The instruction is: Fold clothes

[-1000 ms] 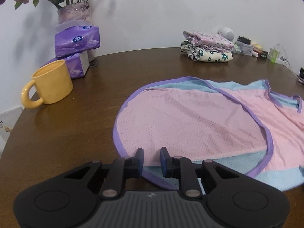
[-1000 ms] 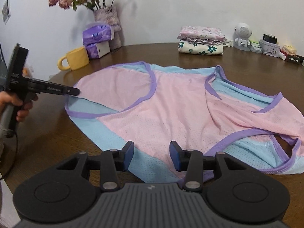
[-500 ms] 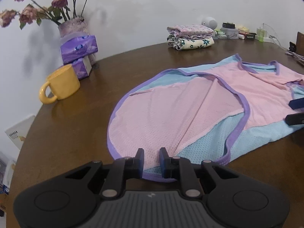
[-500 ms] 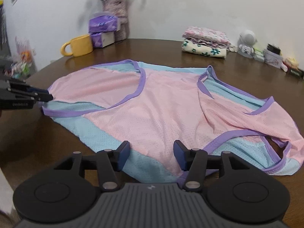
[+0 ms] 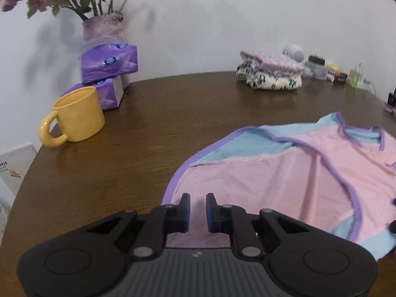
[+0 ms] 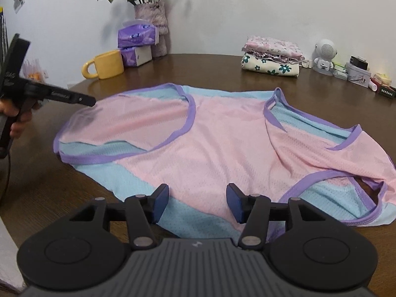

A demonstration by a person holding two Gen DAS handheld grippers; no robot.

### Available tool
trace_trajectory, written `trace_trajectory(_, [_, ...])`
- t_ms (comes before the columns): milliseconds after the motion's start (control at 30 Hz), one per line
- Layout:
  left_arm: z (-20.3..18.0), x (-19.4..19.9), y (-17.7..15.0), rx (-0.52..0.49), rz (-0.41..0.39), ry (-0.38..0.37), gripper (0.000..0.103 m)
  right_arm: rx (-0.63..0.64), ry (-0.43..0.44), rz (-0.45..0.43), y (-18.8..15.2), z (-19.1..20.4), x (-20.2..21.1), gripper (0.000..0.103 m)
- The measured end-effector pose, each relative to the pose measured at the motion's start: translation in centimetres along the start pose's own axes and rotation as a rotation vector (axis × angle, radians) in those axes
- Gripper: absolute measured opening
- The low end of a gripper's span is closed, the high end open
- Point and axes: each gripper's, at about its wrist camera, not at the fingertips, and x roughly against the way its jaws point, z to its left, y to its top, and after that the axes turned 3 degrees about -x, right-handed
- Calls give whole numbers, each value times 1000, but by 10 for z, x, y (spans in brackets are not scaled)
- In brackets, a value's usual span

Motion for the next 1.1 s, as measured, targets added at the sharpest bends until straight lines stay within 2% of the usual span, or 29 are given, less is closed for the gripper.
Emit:
trace_trajectory(233, [21,-12,-4,36,6,42,11,33,4,6,0,7,-3,54])
trace_trajectory(533, [54,-10,-14,64,-27,100,11,137,97,32,10,42,-20,57])
trace_trajectory(900, [73,-1,-28,67,-42,182,11,211,176,58,20,87,-36,57])
trace_trajectory(1100, [74,2,-31,91,-55,180,11,171,180,63,25,87,-37,57])
